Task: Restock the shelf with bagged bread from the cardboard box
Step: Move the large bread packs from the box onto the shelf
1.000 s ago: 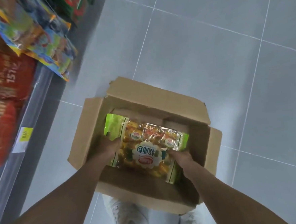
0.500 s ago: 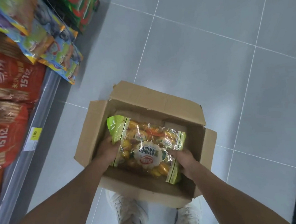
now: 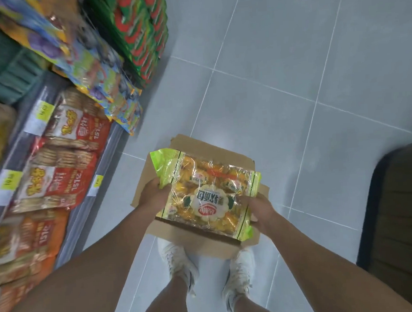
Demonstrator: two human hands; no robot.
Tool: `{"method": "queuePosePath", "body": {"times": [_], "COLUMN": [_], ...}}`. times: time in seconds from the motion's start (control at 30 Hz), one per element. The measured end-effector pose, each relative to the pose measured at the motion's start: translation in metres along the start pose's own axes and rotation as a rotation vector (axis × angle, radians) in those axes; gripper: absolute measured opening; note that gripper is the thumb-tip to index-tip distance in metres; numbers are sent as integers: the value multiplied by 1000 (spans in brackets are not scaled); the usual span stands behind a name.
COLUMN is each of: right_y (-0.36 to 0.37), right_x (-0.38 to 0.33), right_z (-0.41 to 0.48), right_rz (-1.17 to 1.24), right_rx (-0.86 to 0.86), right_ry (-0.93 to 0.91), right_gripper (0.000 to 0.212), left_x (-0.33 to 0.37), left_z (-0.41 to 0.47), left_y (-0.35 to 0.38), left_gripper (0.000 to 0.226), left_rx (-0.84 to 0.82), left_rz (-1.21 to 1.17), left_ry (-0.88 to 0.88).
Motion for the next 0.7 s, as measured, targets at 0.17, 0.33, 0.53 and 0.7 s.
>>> {"method": "queuePosePath", "body": {"times": [0.17,0.33,0.53,0.7], "right_y": [-33,-59,-84,-103], "right_x": [-66,-118,-193,-269], "right_z": [-139,-247,-395,-503], "right_rz": [-4,-49,-188,-386], "right_rx": [-57,-104,-129,-86], "right_ry": [-150,-304,-583,-862], "right_gripper": [53,40,35,39], "left_x": [70,125,159,171], "left_z": [-111,-209,-323,-360], "left_y": [-66,-120,-170,-200], "left_gripper": [20,15,20,61], "left_rx": [51,89,112,63], "left_rz": [-129,-250,-489,-631], "left_ry": [106,185,260,331]}}
Point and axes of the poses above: each hand's wrist, its own z-axis towards the middle knuckle, its own y-axis out of the palm, x = y × z, the point moved 6 cm from there along z, towards the middle knuckle, and after that the axes turned 9 degrees about -z, right-handed, at the moved point
